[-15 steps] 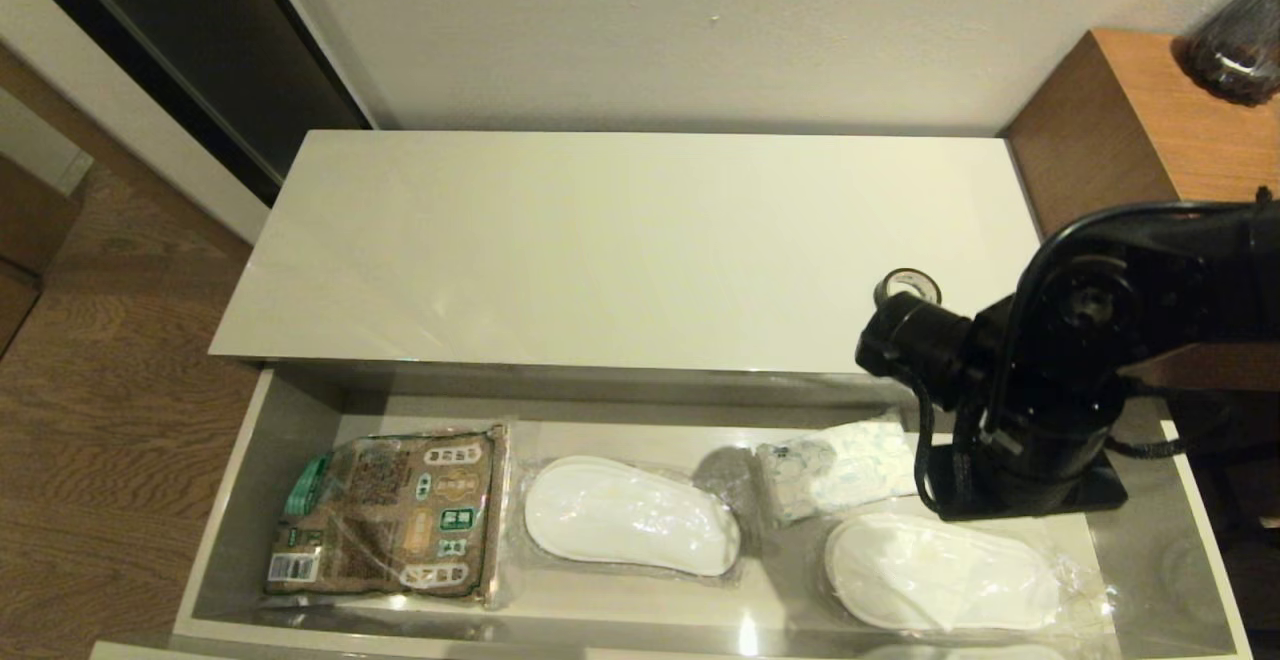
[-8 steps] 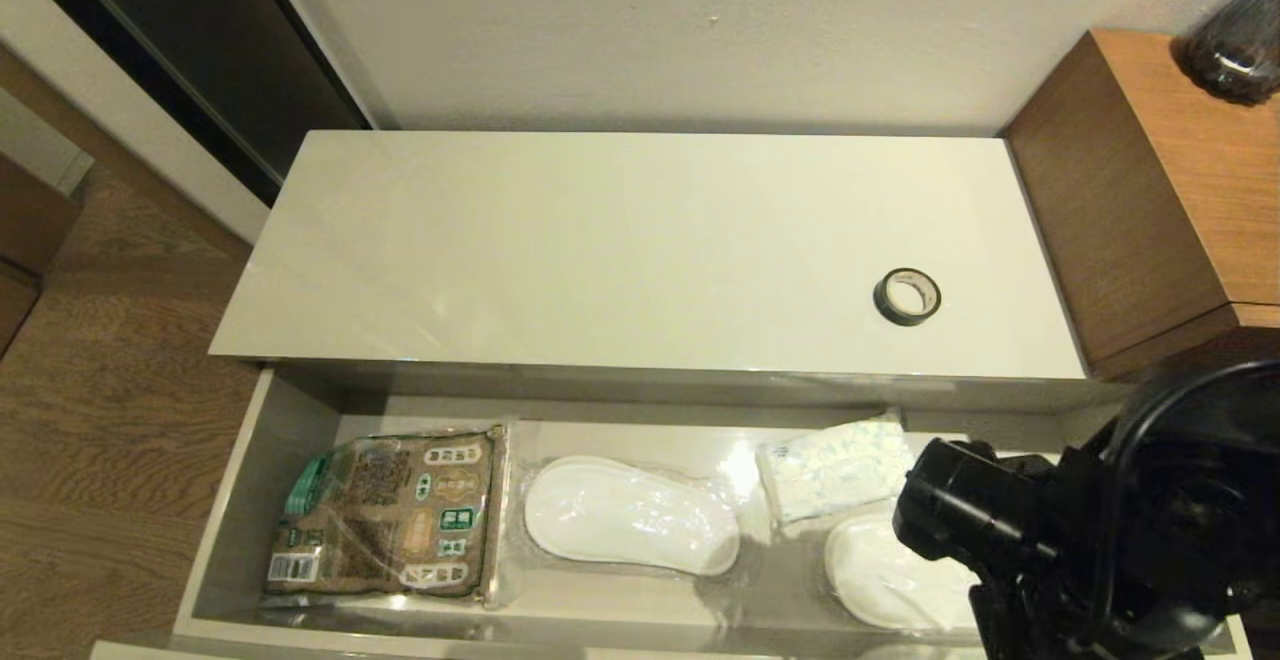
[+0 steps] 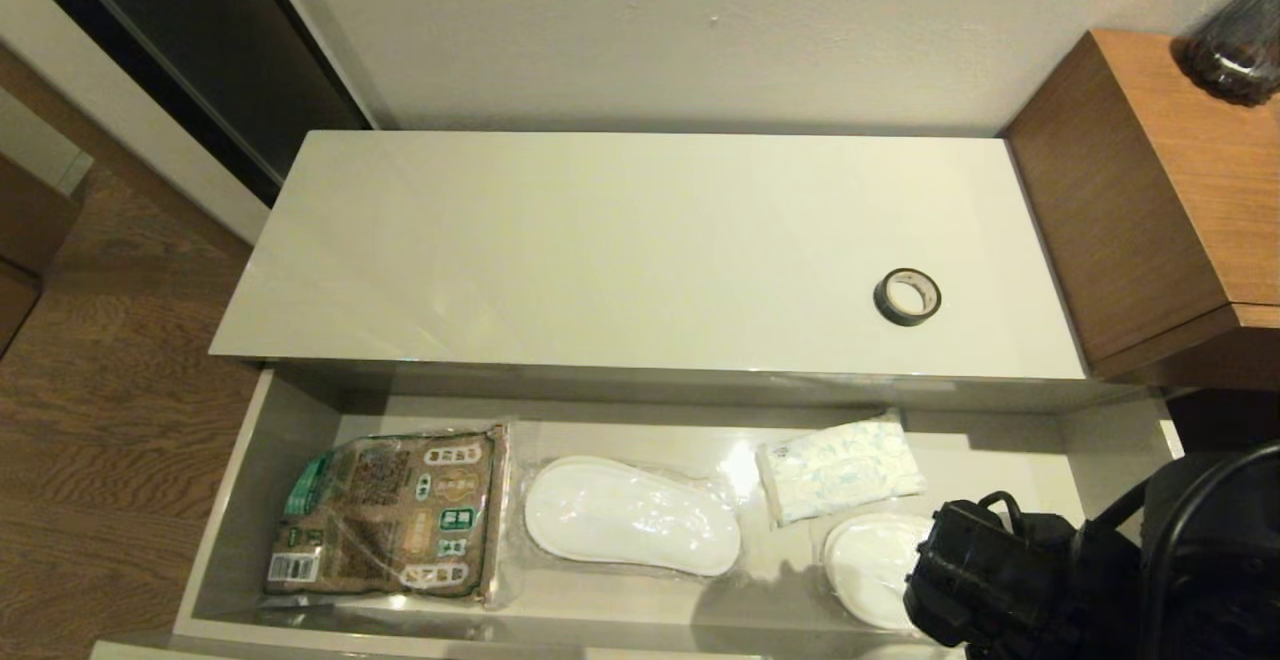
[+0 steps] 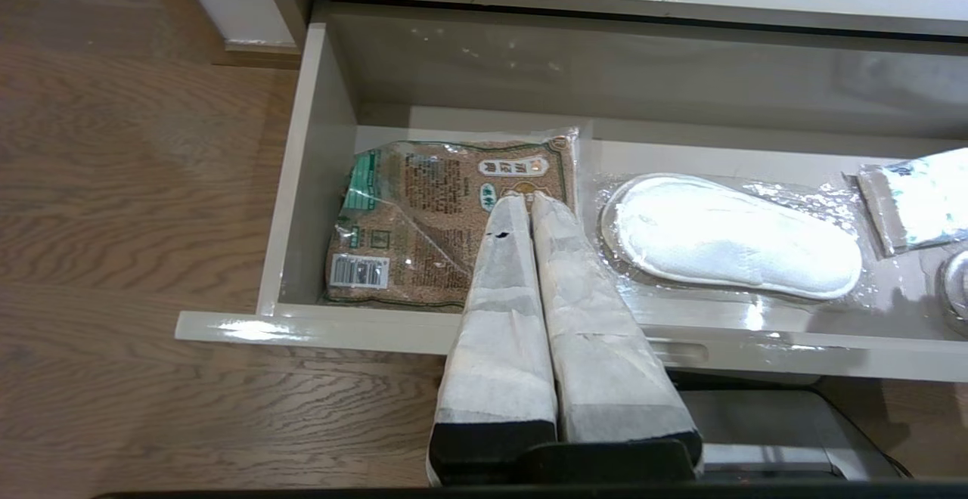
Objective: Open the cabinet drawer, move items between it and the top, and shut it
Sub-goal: Close the drawer
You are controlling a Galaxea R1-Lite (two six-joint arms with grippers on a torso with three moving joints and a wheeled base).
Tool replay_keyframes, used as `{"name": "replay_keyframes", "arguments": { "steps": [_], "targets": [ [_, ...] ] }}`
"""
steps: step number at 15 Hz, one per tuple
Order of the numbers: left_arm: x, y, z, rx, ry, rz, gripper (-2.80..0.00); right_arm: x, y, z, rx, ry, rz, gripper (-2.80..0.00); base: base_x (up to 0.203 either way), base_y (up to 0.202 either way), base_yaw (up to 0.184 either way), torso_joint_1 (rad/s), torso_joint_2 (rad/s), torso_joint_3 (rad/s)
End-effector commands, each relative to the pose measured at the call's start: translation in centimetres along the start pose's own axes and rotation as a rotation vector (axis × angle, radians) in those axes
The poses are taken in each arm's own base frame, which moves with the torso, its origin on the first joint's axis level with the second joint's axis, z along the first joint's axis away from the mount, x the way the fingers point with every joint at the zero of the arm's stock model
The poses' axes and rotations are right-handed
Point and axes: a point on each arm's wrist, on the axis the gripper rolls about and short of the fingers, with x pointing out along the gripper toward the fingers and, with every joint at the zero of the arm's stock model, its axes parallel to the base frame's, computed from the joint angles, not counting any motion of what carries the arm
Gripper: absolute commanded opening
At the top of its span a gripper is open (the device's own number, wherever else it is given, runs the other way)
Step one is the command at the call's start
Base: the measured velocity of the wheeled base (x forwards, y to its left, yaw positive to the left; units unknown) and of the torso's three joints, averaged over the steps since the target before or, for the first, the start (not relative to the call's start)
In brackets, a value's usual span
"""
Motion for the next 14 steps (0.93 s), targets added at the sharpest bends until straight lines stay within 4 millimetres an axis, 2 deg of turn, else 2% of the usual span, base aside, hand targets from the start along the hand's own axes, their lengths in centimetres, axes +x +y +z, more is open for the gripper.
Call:
{"name": "replay_keyframes", "arguments": {
  "steps": [1, 3, 5, 7, 8, 11, 14],
  "targets": [
    [0.0, 0.0, 0.0, -0.001, 0.001, 0.0, -2.8, 0.4, -0.1, -0.3, 0.018, 0.003, 0.044, -2.8, 0.0, 0.0, 0.0, 0.0, 0.0, 0.0],
    [0.0, 0.0, 0.0, -0.001, 0.002, 0.0, -2.8, 0.6, -0.3, -1.0, 0.026, 0.009, 0.075, -2.8, 0.0, 0.0, 0.0, 0.0, 0.0, 0.0],
    [0.0, 0.0, 0.0, -0.001, 0.002, 0.0, -2.8, -0.2, -0.4, -1.6, 0.055, 0.001, 0.098, -2.8, 0.0, 0.0, 0.0, 0.0, 0.0, 0.0],
    [0.0, 0.0, 0.0, -0.001, 0.001, 0.0, -2.8, -1.2, -0.9, -3.0, 0.022, 0.001, 0.117, -2.8, 0.0, 0.0, 0.0, 0.0, 0.0, 0.0],
    [0.0, 0.0, 0.0, -0.001, 0.0, 0.0, -2.8, -0.9, -1.2, -3.6, 0.033, 0.029, 0.101, -2.8, 0.0, 0.0, 0.0, 0.0, 0.0, 0.0],
    [0.0, 0.0, 0.0, -0.001, 0.002, 0.0, -2.8, 1.0, -0.7, -4.4, 0.048, 0.067, 0.084, -2.8, 0.0, 0.0, 0.0, 0.0, 0.0, 0.0],
    [0.0, 0.0, 0.0, -0.001, 0.002, 0.0, -2.8, 4.6, 0.7, -5.2, 0.051, 0.066, 0.088, -2.8, 0.0, 0.0, 0.0, 0.0, 0.0, 0.0]
  ]
}}
